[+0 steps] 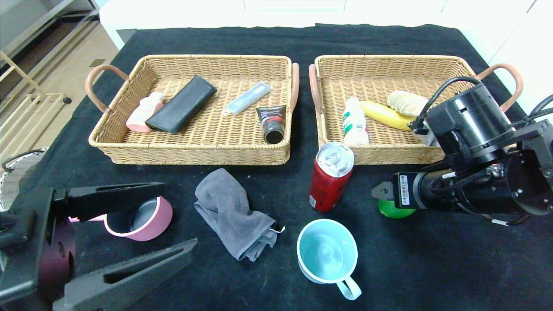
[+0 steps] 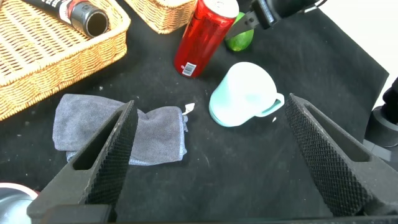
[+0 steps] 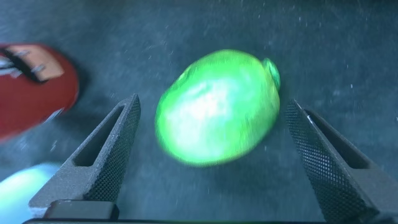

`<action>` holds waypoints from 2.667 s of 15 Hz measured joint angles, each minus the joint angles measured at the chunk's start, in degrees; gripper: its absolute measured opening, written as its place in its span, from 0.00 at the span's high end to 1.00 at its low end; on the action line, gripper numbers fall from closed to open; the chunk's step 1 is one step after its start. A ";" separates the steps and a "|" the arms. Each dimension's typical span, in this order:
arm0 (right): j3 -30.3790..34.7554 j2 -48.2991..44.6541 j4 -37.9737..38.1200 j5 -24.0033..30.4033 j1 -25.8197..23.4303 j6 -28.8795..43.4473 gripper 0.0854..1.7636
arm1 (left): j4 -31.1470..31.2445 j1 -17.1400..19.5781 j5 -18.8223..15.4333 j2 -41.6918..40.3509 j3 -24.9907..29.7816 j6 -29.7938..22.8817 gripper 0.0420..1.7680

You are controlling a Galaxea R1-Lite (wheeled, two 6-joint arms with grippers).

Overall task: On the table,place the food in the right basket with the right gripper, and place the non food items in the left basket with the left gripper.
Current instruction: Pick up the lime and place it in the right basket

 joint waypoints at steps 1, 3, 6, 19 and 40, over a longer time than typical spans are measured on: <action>-0.11 0.63 -0.33 -0.74 0.06 0.00 0.04 | 0.02 0.00 -0.02 0.00 0.00 -0.02 0.03; -0.30 1.93 -0.71 -2.56 0.23 -0.09 0.04 | 0.02 0.05 -0.02 -0.04 0.00 -0.02 0.03; -0.50 3.57 -2.47 -3.80 0.30 0.05 0.04 | 0.00 0.00 -0.02 -0.11 0.00 0.00 0.03; 0.02 5.32 -4.02 -3.66 0.41 0.22 0.30 | 0.00 0.09 -0.07 -0.34 0.00 -0.02 0.03; 3.58 -3.75 -2.54 -3.47 3.06 -1.02 0.30 | 0.02 0.09 -0.05 -0.34 0.33 0.28 0.03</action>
